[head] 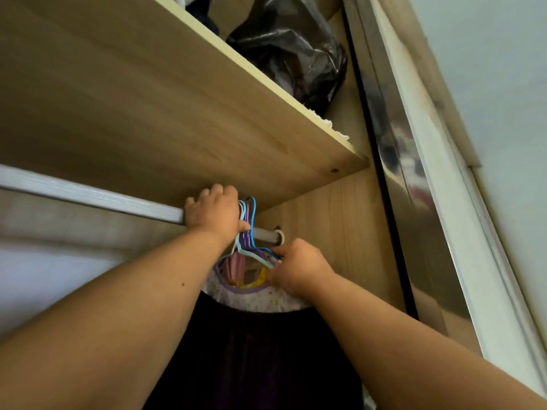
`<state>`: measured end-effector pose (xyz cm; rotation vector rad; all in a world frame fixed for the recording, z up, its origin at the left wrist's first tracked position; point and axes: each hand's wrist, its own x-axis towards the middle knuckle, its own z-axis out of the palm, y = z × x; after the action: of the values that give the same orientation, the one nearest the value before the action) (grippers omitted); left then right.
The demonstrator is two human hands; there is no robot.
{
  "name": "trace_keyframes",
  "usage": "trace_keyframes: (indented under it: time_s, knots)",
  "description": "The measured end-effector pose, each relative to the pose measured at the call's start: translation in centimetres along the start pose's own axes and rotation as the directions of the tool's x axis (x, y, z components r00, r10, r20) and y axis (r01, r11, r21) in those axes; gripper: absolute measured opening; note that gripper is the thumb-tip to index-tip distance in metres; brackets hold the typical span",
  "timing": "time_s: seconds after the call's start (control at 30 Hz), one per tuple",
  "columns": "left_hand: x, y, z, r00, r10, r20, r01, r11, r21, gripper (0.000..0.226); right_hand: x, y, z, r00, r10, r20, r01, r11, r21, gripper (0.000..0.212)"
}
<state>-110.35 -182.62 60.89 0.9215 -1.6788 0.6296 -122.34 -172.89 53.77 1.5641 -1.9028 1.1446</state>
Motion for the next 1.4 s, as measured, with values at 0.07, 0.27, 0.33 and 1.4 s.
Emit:
trace_keyframes:
  time_s: [0.07,0.27,0.33,1.4]
  knots:
    - [0.3,-0.5,0.5,0.996,0.07,0.064,-0.074,0.995,0.07,0.072,0.4,-0.2,0.9,1.0,-0.018,0.002,0.018,1.0,-0.017,0.032]
    - [0.6,-1.0,0.9,0.948,0.211,0.239,-0.256,0.95,0.179,0.072,-0.1,1.0,2.3,0.999,0.0,0.037,-0.002,0.999,0.046,0.033]
    - [0.5,-1.0,1.2,0.93,0.263,0.256,-0.323,0.919,0.225,0.07,-0.5,1.7,2.8,0.993,0.022,0.113,-0.031,0.997,0.074,0.033]
    - [-13.6,3.5,-5.9,0.935,0.354,0.028,-0.335,0.906,-0.259,0.082,-10.7,0.1,-6.6,0.882,-0.422,-0.21,0.333,0.873,-0.356,0.078]
